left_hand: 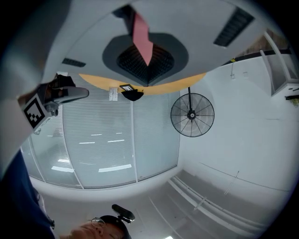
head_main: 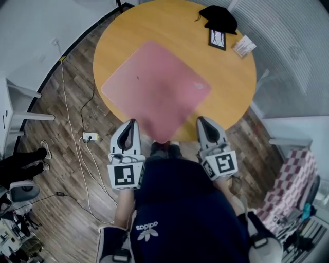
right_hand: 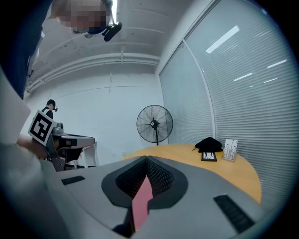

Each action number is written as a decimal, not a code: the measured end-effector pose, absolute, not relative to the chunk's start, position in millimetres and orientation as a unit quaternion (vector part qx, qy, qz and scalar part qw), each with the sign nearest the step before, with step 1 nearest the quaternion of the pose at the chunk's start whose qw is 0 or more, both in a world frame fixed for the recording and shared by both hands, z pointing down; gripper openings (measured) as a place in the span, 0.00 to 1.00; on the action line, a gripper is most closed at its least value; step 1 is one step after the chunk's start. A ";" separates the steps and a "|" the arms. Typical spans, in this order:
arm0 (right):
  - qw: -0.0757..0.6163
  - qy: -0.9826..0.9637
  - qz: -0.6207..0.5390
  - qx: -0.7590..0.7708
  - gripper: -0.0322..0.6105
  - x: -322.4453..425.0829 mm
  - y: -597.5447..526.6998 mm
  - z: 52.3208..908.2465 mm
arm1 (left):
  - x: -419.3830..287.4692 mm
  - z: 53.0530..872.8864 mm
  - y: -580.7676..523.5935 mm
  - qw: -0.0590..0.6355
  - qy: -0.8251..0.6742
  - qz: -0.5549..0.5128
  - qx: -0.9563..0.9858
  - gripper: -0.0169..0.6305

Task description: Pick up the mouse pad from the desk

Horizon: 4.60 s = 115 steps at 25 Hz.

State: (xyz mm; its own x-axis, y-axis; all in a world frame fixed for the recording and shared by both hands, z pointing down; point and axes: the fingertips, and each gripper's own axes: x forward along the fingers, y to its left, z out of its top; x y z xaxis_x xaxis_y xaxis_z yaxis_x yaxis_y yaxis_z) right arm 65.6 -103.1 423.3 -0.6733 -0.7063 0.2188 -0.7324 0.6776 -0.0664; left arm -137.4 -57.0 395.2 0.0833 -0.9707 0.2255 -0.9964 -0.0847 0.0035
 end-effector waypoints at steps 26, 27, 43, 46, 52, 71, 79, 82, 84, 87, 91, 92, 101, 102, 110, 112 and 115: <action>0.091 -0.892 0.073 0.436 0.06 65.9 -96.4 416.3 | -139.7 402.8 -65.5 0.086 -0.642 0.095 0.755 0.03; 0.092 -0.893 0.071 0.436 0.06 66.0 -96.7 416.5 | -139.9 403.5 -65.1 0.087 -0.642 0.097 0.756 0.03; 0.137 -0.883 0.120 0.433 0.06 62.5 -81.8 448.2 | -100.9 515.3 -26.9 0.231 -0.509 0.227 0.798 0.09; 0.157 -0.882 0.127 0.426 0.06 67.4 -78.5 463.4 | -85.3 547.2 -7.7 0.239 -0.466 0.277 0.805 0.15; 0.198 -0.873 0.157 0.416 0.06 72.0 -65.9 500.3 | -72.9 614.3 33.6 0.319 -0.393 0.332 0.796 0.20; 0.210 -0.864 0.208 0.407 0.06 65.0 -62.9 525.1 | -26.0 668.0 37.6 0.554 -0.318 0.226 0.736 0.24; 0.209 -0.867 0.207 0.402 0.06 64.6 -66.8 525.1 | -28.4 655.2 36.7 0.593 -0.308 0.185 0.720 0.24; 0.209 -0.867 0.208 0.401 0.06 62.8 -67.5 524.1 | -26.8 663.4 43.6 0.587 -0.302 0.212 0.721 0.24; 0.209 -0.868 0.206 0.400 0.06 61.7 -68.1 522.5 | -22.6 664.8 46.8 0.592 -0.297 0.210 0.720 0.24; 0.210 -0.869 0.205 0.398 0.06 61.4 -67.9 522.2 | -19.6 668.6 48.7 0.606 -0.294 0.191 0.714 0.24; 0.212 -0.869 0.206 0.397 0.06 61.7 -67.5 523.4 | -18.7 667.3 39.0 0.621 -0.301 0.153 0.707 0.24; 0.213 -0.868 0.206 0.397 0.06 62.0 -67.5 523.8 | -17.0 666.1 37.0 0.622 -0.298 0.149 0.708 0.24; 0.214 -0.869 0.201 0.398 0.06 60.9 -68.8 521.9 | -21.4 668.1 32.0 0.624 -0.314 0.160 0.697 0.16; 0.213 -0.869 0.200 0.399 0.06 60.5 -69.3 520.7 | -22.4 666.7 32.3 0.618 -0.317 0.167 0.699 0.14; 0.203 -0.872 0.188 0.403 0.06 55.9 -78.5 511.6 | -29.1 635.7 17.7 0.546 -0.334 0.185 0.746 0.05; 0.200 -0.874 0.185 0.403 0.06 55.2 -81.7 507.9 | -29.1 626.6 9.6 0.526 -0.345 0.177 0.757 0.05; 0.193 -0.877 0.179 0.402 0.06 52.9 -89.3 502.3 | -34.1 609.9 -10.4 0.477 -0.383 0.163 0.775 0.05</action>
